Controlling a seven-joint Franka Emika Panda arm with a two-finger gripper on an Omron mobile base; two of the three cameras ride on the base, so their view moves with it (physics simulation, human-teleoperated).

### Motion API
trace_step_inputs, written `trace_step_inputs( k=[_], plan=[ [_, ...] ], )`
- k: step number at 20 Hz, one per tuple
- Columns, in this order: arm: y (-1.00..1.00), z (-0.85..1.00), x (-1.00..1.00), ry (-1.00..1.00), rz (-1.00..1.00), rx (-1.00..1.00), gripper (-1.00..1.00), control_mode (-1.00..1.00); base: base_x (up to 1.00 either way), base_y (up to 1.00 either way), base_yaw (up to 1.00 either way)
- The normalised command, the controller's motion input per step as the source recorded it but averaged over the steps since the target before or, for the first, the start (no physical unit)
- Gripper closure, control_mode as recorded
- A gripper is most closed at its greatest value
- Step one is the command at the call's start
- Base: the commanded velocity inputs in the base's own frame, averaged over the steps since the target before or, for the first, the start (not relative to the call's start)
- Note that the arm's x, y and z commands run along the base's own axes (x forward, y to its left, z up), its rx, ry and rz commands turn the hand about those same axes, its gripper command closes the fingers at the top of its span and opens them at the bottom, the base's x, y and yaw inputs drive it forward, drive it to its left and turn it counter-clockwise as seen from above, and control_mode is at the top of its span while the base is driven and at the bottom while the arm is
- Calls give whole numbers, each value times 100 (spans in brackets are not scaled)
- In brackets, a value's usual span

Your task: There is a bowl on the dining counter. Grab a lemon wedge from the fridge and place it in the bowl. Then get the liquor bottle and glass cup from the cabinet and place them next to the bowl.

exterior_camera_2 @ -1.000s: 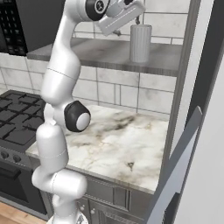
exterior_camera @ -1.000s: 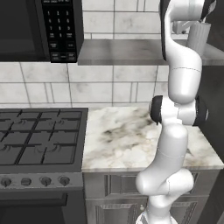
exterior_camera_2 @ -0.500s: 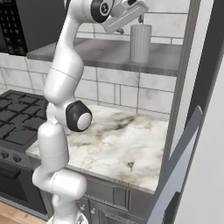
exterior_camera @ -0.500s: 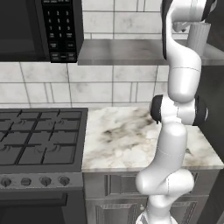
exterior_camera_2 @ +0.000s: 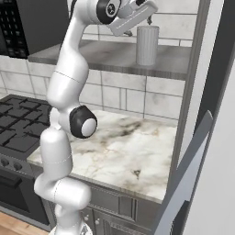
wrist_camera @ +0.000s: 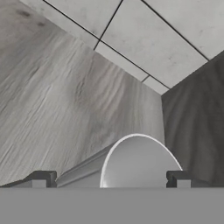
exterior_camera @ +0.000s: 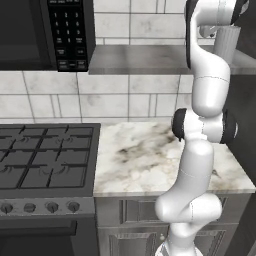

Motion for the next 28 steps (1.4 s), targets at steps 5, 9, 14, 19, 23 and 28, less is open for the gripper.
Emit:
trace_step_inputs(
  k=[5, 9, 14, 19, 23, 28],
  plan=[
    [0, -13, 0, 0, 0, 0, -100, -100, 0, 0, 0],
    [0, -17, 0, 0, 0, 0, -100, -100, 0, 0, 0],
    [0, -21, 0, 0, 0, 0, -100, -100, 0, 0, 0],
    [0, -23, 0, 5, 0, 0, -100, -100, 0, 0, 0],
    [0, -25, -4, 9, 0, 0, -100, -100, 0, 0, 0],
    [5, -29, -12, 11, 0, 0, -100, -100, 0, 0, 0]
  ],
)
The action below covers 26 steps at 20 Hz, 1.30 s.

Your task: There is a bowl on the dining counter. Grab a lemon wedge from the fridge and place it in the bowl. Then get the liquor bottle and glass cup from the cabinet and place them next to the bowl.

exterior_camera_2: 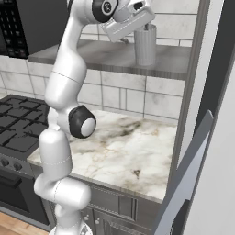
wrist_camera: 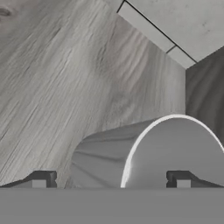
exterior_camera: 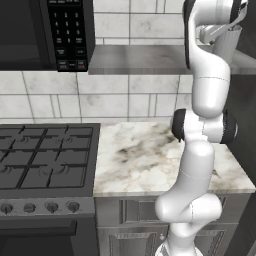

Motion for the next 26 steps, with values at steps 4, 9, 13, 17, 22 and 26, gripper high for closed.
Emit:
trace_step_inputs(
  k=[4, 9, 13, 17, 22, 26],
  plan=[
    [14, -31, -1, 12, 0, 0, 100, -100, 0, 0, 0],
    [3, -31, 0, 6, 0, 0, 100, -100, 0, 0, 0],
    [1, -25, 0, 0, 5, 3, 100, -100, 0, 0, 0],
    [4, -18, -4, 0, 7, 6, 100, -100, 0, 0, 0],
    [7, -10, -18, 0, 9, 9, 100, -100, 0, 0, 0],
    [38, 0, -70, 0, 12, 9, 100, -100, 0, 0, 0]
  ],
)
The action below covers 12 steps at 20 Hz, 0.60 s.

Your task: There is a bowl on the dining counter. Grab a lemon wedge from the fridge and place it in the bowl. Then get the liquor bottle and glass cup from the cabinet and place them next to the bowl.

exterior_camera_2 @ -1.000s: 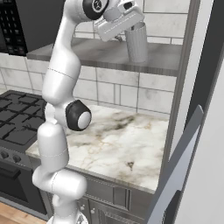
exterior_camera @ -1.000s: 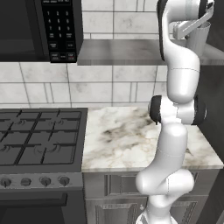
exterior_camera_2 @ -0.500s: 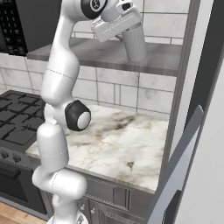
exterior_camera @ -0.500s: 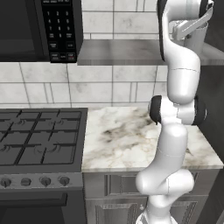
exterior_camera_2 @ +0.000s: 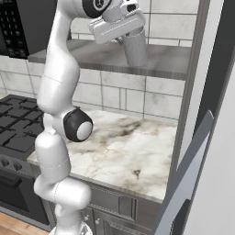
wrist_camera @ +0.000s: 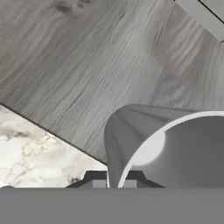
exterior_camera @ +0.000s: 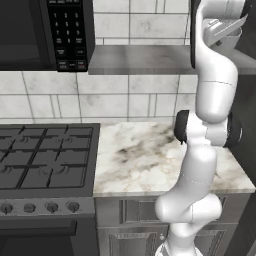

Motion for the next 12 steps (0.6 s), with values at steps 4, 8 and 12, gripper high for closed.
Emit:
trace_step_inputs(
  k=[4, 8, 12],
  plan=[
    [68, 0, -100, 0, 16, 7, 100, -100, 0, 0, 0],
    [69, 0, -100, 2, 18, 8, 100, -100, 0, 0, 0],
    [68, -3, -100, 6, 18, 8, 100, -100, 0, 0, 0]
  ],
)
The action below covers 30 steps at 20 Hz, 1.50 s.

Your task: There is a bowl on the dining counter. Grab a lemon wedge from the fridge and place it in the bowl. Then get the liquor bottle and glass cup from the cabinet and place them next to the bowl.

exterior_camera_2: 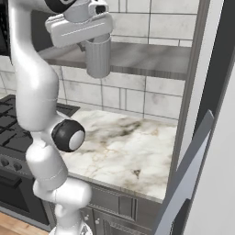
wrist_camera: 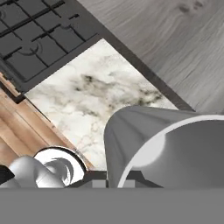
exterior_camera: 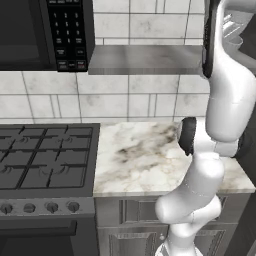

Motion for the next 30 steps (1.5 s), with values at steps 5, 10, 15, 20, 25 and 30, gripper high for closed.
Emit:
trace_step_inputs(
  k=[5, 10, 15, 20, 25, 30],
  plan=[
    [66, -23, -100, 6, 17, 3, 100, -100, 0, 0, 0],
    [64, -58, -100, 4, 19, 0, 100, -100, 0, 0, 0],
    [59, -90, -100, 4, 19, 0, 100, -100, 0, 0, 0],
    [46, -85, -94, 0, 17, 0, 100, -100, 0, 0, 0],
    [40, -53, -38, 0, 17, 0, 100, -100, 0, 0, 0],
    [31, -27, 4, 5, 13, 0, 100, -100, 0, 0, 0]
  ],
)
